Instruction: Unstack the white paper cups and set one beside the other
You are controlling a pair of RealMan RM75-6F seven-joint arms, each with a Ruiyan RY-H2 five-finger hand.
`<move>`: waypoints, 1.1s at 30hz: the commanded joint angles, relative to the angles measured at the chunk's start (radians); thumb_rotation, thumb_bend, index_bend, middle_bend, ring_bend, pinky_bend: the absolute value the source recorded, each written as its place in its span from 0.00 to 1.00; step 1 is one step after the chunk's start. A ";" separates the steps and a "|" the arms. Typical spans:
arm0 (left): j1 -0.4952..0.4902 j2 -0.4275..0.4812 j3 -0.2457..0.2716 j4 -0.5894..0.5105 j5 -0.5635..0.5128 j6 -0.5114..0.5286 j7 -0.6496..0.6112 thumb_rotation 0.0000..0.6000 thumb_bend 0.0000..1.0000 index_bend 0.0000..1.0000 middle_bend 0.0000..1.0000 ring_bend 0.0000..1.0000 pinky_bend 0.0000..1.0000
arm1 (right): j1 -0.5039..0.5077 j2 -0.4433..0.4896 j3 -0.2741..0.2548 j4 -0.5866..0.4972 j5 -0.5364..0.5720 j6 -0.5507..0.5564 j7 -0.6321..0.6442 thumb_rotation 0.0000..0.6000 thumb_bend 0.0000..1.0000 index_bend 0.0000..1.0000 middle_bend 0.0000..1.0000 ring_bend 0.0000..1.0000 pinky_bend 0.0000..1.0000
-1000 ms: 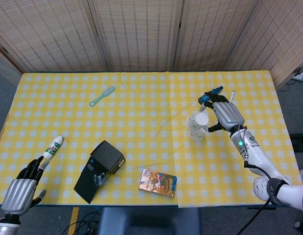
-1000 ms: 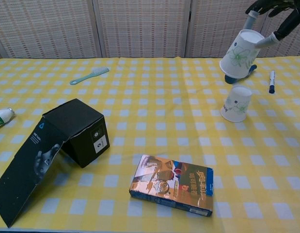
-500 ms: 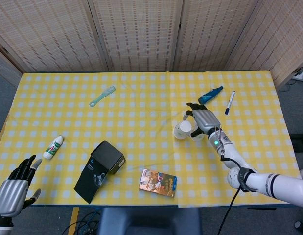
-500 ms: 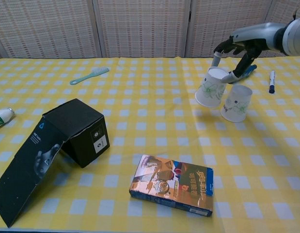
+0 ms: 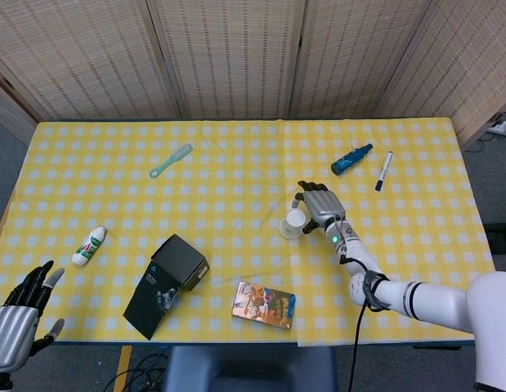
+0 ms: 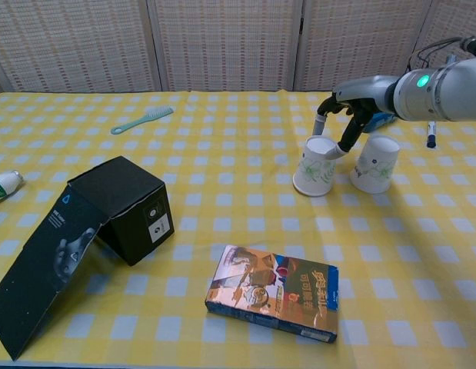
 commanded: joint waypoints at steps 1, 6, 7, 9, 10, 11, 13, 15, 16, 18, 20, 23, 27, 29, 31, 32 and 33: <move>0.001 -0.001 -0.001 0.001 0.000 0.000 -0.001 1.00 0.32 0.00 0.00 0.00 0.23 | 0.002 0.013 0.005 -0.016 0.005 0.005 -0.001 1.00 0.23 0.09 0.00 0.00 0.00; -0.002 -0.005 -0.004 0.002 -0.004 -0.010 0.006 1.00 0.32 0.00 0.00 0.00 0.23 | -0.022 0.079 0.024 -0.094 -0.031 0.035 0.026 1.00 0.21 0.00 0.00 0.00 0.00; -0.002 -0.006 -0.004 0.002 -0.004 -0.011 0.009 1.00 0.32 0.00 0.00 0.00 0.23 | -0.031 0.098 0.027 -0.118 -0.044 0.042 0.034 1.00 0.21 0.00 0.00 0.00 0.00; -0.002 -0.009 -0.006 0.003 -0.007 -0.013 0.016 1.00 0.32 0.00 0.00 0.00 0.23 | -0.062 0.154 0.030 -0.193 -0.097 0.075 0.053 1.00 0.21 0.00 0.00 0.00 0.00; -0.002 -0.010 -0.008 0.003 -0.010 -0.015 0.020 1.00 0.32 0.00 0.00 0.00 0.23 | -0.082 0.183 0.029 -0.235 -0.132 0.098 0.062 1.00 0.20 0.00 0.00 0.00 0.00; -0.003 -0.012 -0.008 0.003 -0.013 -0.019 0.022 1.00 0.32 0.00 0.00 0.00 0.23 | -0.118 0.226 0.023 -0.296 -0.194 0.137 0.079 1.00 0.20 0.00 0.00 0.00 0.00; -0.005 -0.013 -0.011 0.002 -0.021 -0.024 0.028 1.00 0.32 0.00 0.00 0.00 0.23 | -0.190 0.289 0.007 -0.387 -0.314 0.209 0.115 1.00 0.20 0.00 0.00 0.00 0.00; -0.007 -0.017 -0.015 0.000 -0.030 -0.032 0.036 1.00 0.32 0.00 0.00 0.00 0.23 | -0.290 0.350 -0.032 -0.467 -0.484 0.304 0.167 1.00 0.20 0.00 0.00 0.00 0.00; -0.009 -0.019 -0.017 -0.002 -0.034 -0.036 0.039 1.00 0.32 0.00 0.00 0.00 0.23 | -0.349 0.375 -0.062 -0.490 -0.587 0.363 0.196 1.00 0.20 0.00 0.00 0.00 0.00; -0.012 -0.023 -0.019 -0.003 -0.038 -0.042 0.047 1.00 0.32 0.00 0.00 0.00 0.23 | -0.435 0.399 -0.115 -0.496 -0.733 0.449 0.235 1.00 0.20 0.00 0.00 0.00 0.00; -0.015 -0.028 -0.021 -0.005 -0.043 -0.049 0.054 1.00 0.32 0.00 0.00 0.00 0.23 | -0.529 0.412 -0.173 -0.472 -0.873 0.544 0.285 1.00 0.20 0.00 0.00 0.00 0.00; -0.017 -0.035 -0.025 -0.005 -0.047 -0.052 0.064 1.00 0.32 0.00 0.00 0.00 0.23 | -0.647 0.401 -0.238 -0.393 -1.007 0.665 0.342 1.00 0.20 0.00 0.00 0.00 0.00; -0.022 -0.041 -0.027 -0.003 -0.057 -0.065 0.073 1.00 0.32 0.00 0.00 0.00 0.23 | -0.782 0.346 -0.286 -0.252 -1.112 0.811 0.373 1.00 0.20 0.00 0.00 0.00 0.00; -0.025 -0.043 -0.025 -0.004 -0.051 -0.070 0.076 1.00 0.32 0.00 0.00 0.00 0.23 | -0.843 0.312 -0.291 -0.182 -1.139 0.879 0.369 1.00 0.20 0.00 0.00 0.00 0.00; -0.024 -0.046 -0.021 -0.002 -0.038 -0.068 0.081 1.00 0.32 0.00 0.00 0.00 0.23 | -0.886 0.281 -0.288 -0.135 -1.143 0.920 0.358 1.00 0.20 0.00 0.00 0.00 0.00; -0.024 -0.049 -0.018 0.000 -0.029 -0.065 0.087 1.00 0.32 0.00 0.00 0.00 0.23 | -0.909 0.263 -0.284 -0.110 -1.140 0.935 0.352 1.00 0.20 0.00 0.00 0.00 0.00; -0.024 -0.052 -0.017 0.002 -0.024 -0.064 0.088 1.00 0.32 0.00 0.00 0.00 0.23 | -0.922 0.251 -0.281 -0.093 -1.140 0.942 0.353 1.00 0.19 0.00 0.00 0.00 0.00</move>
